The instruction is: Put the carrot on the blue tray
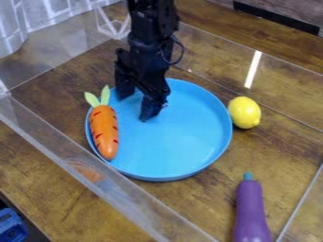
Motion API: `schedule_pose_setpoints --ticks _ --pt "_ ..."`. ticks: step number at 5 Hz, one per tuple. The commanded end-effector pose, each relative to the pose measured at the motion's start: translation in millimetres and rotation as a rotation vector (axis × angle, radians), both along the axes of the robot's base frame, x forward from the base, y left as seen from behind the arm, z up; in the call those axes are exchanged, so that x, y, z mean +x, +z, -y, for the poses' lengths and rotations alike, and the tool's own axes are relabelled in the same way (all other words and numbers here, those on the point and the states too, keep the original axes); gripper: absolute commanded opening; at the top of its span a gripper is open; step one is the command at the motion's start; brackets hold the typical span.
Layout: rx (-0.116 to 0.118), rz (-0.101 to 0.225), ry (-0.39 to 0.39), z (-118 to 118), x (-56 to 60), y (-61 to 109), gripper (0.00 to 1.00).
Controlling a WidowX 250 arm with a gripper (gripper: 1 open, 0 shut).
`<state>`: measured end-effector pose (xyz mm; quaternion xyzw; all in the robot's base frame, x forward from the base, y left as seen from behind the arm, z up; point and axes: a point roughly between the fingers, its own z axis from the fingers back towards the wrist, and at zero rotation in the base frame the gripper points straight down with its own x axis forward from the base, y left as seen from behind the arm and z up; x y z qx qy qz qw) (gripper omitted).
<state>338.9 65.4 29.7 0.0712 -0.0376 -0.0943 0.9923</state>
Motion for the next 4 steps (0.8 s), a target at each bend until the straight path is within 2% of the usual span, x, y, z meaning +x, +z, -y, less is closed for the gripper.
schedule_pose_setpoints --ticks 1,2,3,4 --pt "0.002 0.102 -0.004 1 25.8 37.4 1.0" --pt "0.005 0.142 0.032 -4 44.6 59.2 1.0" --pt "0.003 0.153 0.035 -7 44.0 72.1 1.0" --pt "-0.005 0.155 0.012 -8 43.3 74.3 1.0"
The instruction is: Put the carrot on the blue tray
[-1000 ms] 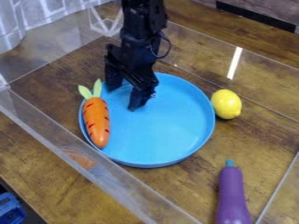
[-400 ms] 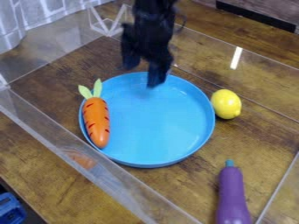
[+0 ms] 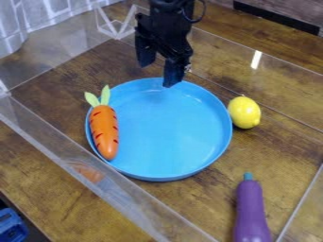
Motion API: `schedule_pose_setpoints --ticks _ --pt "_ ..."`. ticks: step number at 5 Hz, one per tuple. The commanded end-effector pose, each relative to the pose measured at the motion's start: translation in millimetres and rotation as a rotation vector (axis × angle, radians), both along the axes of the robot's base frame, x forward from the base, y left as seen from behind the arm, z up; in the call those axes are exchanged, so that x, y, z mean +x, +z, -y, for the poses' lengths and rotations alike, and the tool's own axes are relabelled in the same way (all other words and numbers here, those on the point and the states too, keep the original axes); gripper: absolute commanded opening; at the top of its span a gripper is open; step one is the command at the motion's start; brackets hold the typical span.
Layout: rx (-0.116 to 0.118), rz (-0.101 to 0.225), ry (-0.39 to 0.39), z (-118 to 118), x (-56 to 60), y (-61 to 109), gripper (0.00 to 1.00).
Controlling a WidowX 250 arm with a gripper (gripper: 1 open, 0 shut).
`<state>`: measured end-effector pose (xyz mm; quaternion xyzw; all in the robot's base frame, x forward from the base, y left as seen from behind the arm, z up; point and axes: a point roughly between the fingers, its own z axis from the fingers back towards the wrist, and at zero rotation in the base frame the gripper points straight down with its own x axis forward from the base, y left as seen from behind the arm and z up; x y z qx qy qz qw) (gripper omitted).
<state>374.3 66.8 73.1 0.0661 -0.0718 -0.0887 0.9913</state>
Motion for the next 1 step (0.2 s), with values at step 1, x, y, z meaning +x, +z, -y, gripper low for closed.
schedule_pose_setpoints --ticks 1 --pt "0.004 0.09 -0.007 1.5 0.5 24.3 1.0"
